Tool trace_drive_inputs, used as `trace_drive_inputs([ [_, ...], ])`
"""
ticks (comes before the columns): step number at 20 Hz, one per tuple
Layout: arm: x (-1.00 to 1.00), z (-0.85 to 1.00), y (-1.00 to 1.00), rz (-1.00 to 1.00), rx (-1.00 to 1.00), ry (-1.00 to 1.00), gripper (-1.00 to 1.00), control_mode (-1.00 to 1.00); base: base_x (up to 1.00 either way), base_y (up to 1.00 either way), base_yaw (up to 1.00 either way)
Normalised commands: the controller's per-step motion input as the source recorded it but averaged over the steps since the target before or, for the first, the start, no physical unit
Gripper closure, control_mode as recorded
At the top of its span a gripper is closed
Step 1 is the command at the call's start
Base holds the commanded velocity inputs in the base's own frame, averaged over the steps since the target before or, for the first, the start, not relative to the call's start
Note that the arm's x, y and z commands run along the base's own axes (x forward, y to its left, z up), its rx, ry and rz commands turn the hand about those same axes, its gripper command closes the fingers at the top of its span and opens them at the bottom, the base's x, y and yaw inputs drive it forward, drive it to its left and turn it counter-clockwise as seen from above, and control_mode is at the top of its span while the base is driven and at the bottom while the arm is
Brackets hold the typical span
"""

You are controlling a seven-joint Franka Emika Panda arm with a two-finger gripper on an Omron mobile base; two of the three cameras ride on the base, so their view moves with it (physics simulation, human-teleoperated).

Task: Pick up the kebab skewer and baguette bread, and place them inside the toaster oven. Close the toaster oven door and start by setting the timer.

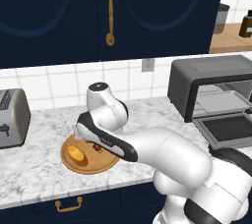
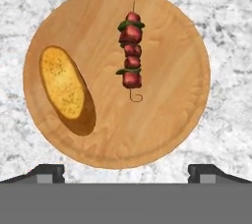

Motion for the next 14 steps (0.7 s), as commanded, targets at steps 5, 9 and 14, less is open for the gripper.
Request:
trace_drive_inputs([
  [5, 0.1, -0.48, 0.59, 0.1, 0.0, 0.02, -1.0, -1.0, 0.0, 0.0, 0.0],
  [9, 0.2, -0.23, 0.28, 0.13, 0.0, 0.05, -1.0, -1.0, 0.0, 0.0, 0.0],
  [14, 0.0, -0.24, 0.25, 0.05, 0.0, 0.02, -1.0, -1.0, 0.0, 0.0, 0.0],
])
